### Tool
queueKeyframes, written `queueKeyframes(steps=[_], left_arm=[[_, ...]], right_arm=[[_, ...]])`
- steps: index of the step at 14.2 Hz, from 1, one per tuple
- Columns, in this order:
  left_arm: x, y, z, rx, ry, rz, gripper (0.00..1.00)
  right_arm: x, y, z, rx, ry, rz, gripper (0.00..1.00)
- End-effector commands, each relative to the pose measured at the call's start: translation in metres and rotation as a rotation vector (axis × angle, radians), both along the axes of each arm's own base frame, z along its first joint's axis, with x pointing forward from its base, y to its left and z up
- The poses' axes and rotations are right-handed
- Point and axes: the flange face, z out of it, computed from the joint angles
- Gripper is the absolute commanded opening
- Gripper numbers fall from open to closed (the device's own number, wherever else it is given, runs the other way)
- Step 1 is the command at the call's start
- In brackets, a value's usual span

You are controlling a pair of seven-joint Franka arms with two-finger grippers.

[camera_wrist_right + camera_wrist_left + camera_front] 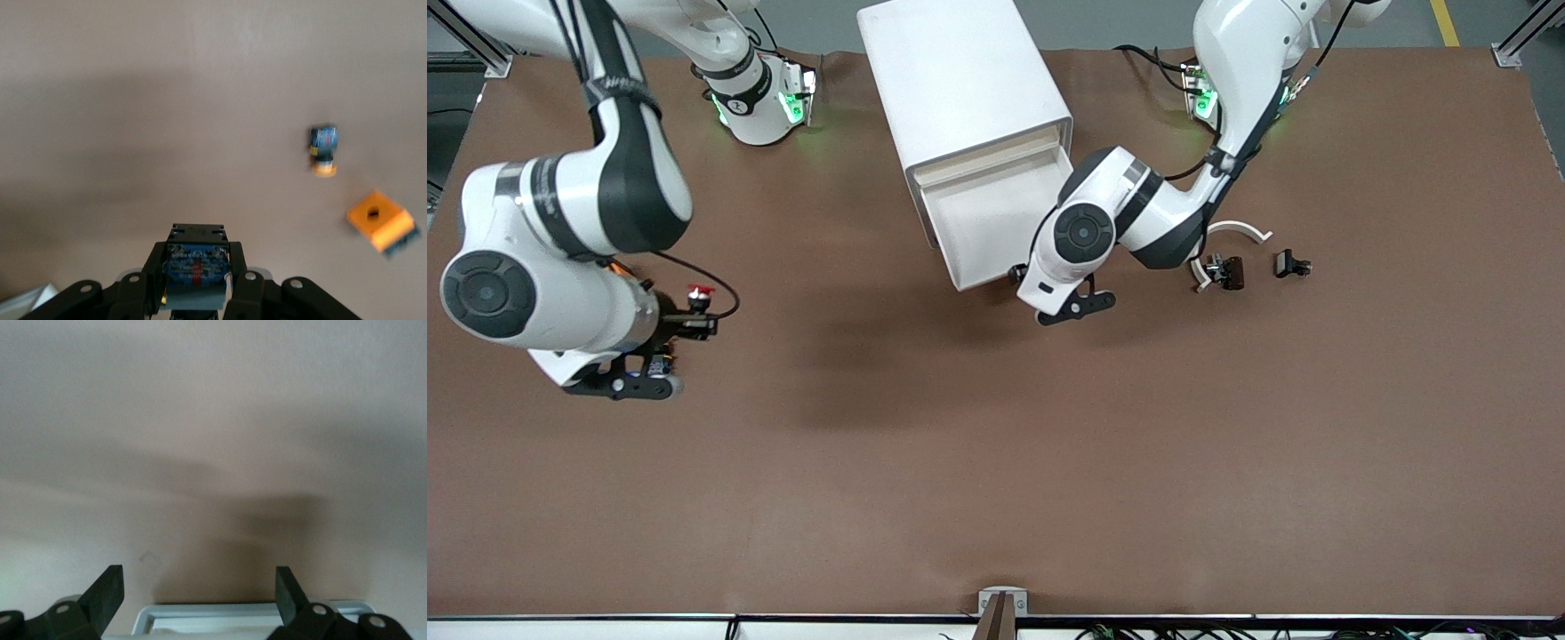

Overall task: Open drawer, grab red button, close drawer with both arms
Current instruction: 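Push the drawer shut with the left gripper while the right gripper carries the button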

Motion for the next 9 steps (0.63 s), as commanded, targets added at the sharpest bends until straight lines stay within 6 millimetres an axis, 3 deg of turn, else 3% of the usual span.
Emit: queueKeyframes(steps=[1, 4, 9], left_arm=[[-0.026, -0.018, 0.002, 0.016, 0.040, -0.001, 1.00], [-0.052, -0.038, 0.008, 0.015, 0.072, -0.043, 1.00], [-0.090, -0.064, 0.006, 0.023, 0.111, -0.053, 1.00]], right_arm=[[-0.026, -0.049, -0.053, 0.024, -0.038, 0.050, 0.29], [-0.041, -0.088, -0.105, 0.040, -0.099, 0.071, 0.29], [-0.060, -0.103, -0.167, 0.029, -0.184, 0.107, 0.29]])
